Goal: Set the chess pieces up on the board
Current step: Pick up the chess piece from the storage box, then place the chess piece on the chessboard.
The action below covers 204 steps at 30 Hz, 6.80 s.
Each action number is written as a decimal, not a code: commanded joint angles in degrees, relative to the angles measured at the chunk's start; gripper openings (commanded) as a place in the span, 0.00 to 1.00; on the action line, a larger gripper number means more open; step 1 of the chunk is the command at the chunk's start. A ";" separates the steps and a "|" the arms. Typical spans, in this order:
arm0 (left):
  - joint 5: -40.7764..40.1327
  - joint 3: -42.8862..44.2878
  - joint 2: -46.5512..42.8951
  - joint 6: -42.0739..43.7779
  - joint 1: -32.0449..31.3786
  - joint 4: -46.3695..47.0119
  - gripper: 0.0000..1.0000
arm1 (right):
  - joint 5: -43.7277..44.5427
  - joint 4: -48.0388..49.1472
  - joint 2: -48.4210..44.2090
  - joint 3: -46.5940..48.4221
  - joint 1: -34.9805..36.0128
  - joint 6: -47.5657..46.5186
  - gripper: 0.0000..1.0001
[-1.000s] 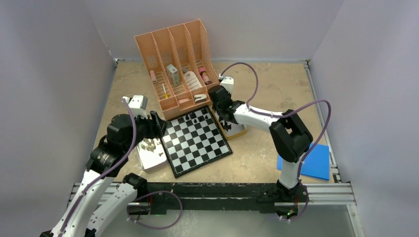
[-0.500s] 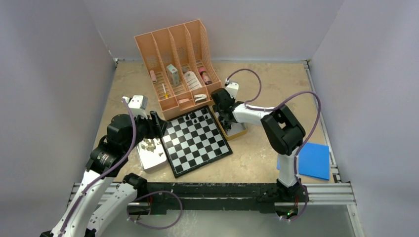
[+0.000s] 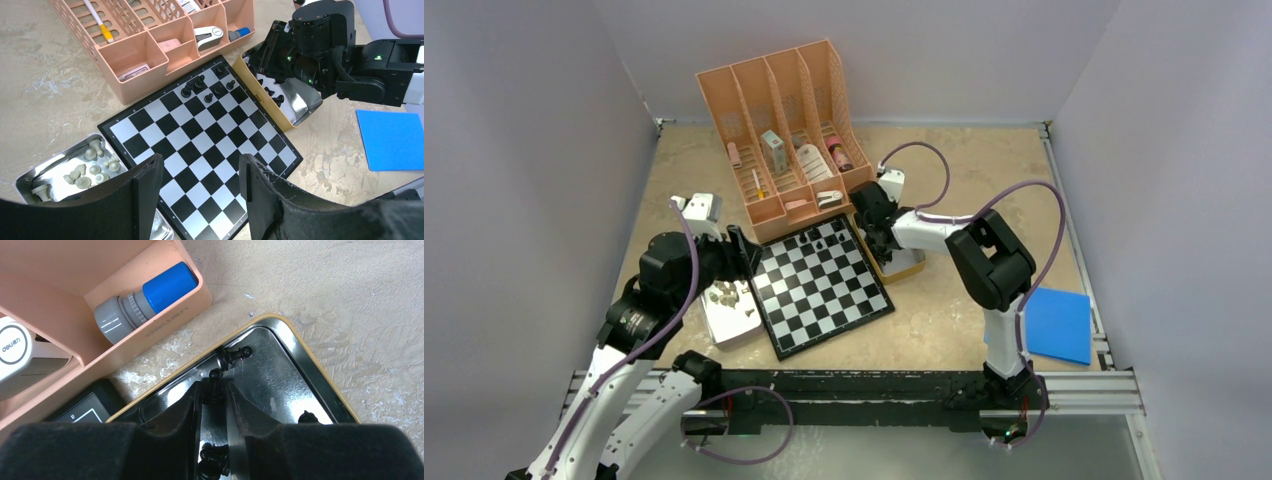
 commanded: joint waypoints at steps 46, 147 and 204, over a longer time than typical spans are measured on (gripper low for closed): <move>35.23 16.01 24.58 -15.47 0.28 8.65 0.49 | -23.90 52.41 -51.31 -39.75 17.59 -37.59 0.17; -19.74 2.27 49.13 -12.14 -13.60 24.38 0.00 | -3.09 25.61 -65.90 -38.79 22.56 -18.90 0.99; -23.83 3.46 60.07 -7.84 -13.62 28.42 0.12 | -1.00 26.24 -63.86 -39.38 22.51 -19.79 0.99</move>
